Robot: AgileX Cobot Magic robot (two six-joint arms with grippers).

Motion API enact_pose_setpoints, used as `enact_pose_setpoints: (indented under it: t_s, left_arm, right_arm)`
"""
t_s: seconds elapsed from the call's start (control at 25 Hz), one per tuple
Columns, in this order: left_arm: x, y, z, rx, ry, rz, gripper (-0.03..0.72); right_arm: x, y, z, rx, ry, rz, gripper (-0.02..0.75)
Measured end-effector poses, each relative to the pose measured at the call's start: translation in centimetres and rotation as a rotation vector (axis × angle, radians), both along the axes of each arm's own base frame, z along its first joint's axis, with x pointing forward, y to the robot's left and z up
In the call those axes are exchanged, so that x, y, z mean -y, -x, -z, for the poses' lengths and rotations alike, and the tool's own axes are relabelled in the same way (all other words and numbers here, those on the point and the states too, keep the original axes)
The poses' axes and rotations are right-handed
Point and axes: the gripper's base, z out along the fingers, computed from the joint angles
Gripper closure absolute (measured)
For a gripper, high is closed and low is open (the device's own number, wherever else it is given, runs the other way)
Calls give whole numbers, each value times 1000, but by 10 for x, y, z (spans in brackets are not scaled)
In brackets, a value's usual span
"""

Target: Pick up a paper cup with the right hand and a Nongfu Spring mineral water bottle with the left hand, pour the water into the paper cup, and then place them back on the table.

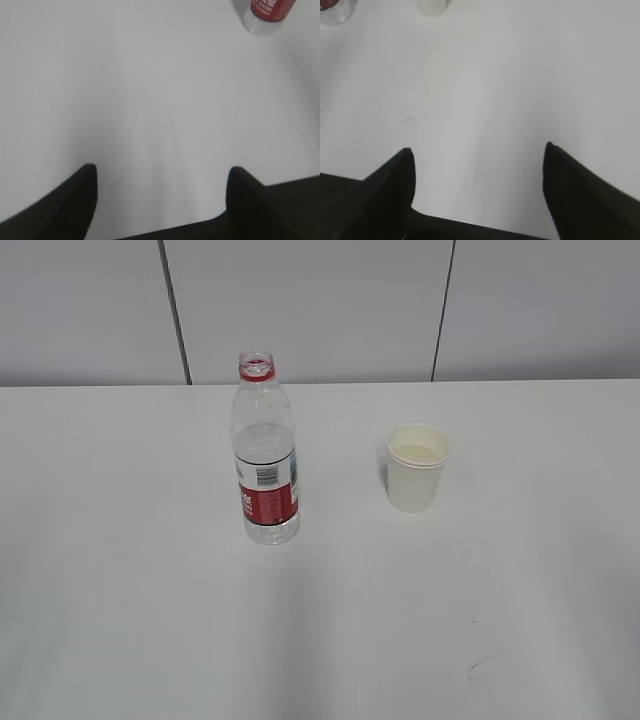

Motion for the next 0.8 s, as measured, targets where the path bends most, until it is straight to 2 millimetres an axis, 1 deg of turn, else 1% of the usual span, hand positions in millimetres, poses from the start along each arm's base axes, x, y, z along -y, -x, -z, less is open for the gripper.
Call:
enact_pose_setpoints:
  t_s: [0.24,0.52,0.8]
  left_arm:
    - [0,15,-1,90,2,1,198]
    - [-1,28,-1,166,3,1,204]
    - [-1,33,0,198,8,-3,215]
  right_arm:
    - [0,24,-5,152,1,-1,148]
    - [0,53,-7,328,4,-2,148]
    - [0,57,-6,337,5,-3,148]
